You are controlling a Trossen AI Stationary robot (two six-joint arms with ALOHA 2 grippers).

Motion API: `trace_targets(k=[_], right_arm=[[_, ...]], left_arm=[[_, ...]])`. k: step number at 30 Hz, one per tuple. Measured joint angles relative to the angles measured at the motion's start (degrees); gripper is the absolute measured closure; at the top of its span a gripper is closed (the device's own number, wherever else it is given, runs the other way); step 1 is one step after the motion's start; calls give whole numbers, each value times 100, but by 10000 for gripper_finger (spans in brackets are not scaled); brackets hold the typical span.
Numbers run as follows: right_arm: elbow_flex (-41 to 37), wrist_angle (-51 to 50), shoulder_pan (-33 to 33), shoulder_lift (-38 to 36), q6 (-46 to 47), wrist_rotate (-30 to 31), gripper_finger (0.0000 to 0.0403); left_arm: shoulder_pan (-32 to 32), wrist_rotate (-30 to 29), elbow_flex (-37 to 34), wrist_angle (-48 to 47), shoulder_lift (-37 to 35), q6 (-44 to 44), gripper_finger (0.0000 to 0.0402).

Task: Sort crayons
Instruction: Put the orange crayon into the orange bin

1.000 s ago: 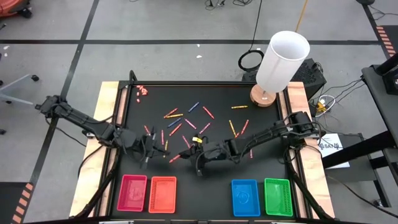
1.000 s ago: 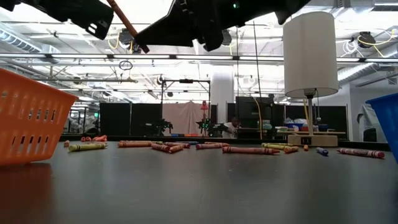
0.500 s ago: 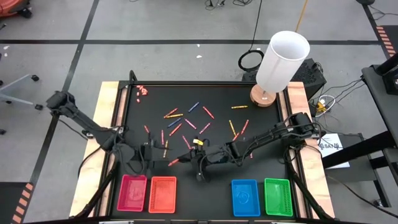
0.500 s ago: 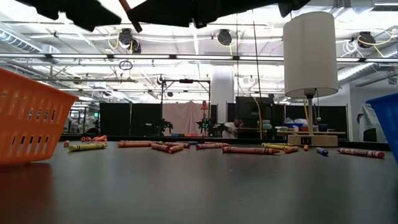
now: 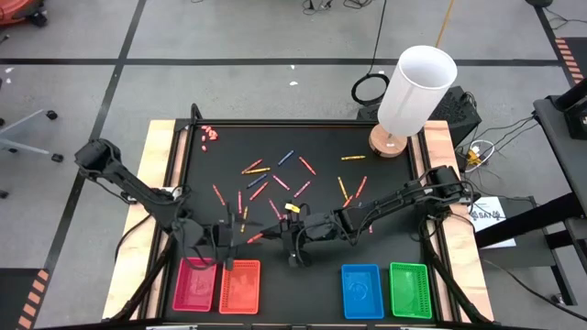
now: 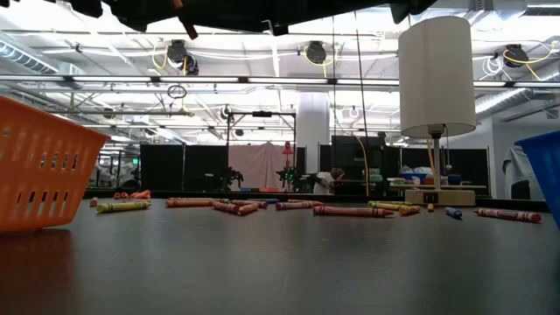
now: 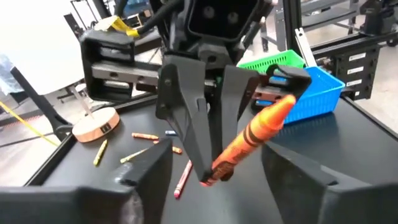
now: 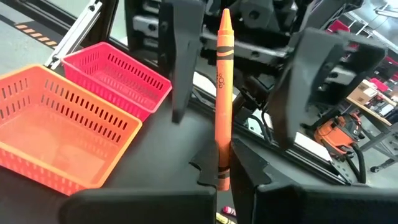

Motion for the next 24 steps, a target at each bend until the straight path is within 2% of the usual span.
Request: trace_targets(k=[10, 13, 17, 21, 24], right_arm=[[-2, -7, -2, 0, 3, -4, 401], [-4, 21, 0, 0, 98, -1, 399], [-4, 16, 0, 0, 271, 14, 362], [-4, -82, 9, 0, 409, 472, 291], [-4, -509, 71, -61, 396, 797, 236]], left_arm=[[-260, -130, 2, 37, -37, 253, 345], [-295, -311, 2, 39, -39, 331, 385], [-295, -321, 2, 35, -39, 311, 384], [-312, -325, 2, -47, -49, 298, 359], [-411, -317, 2, -194, -134, 279, 354]])
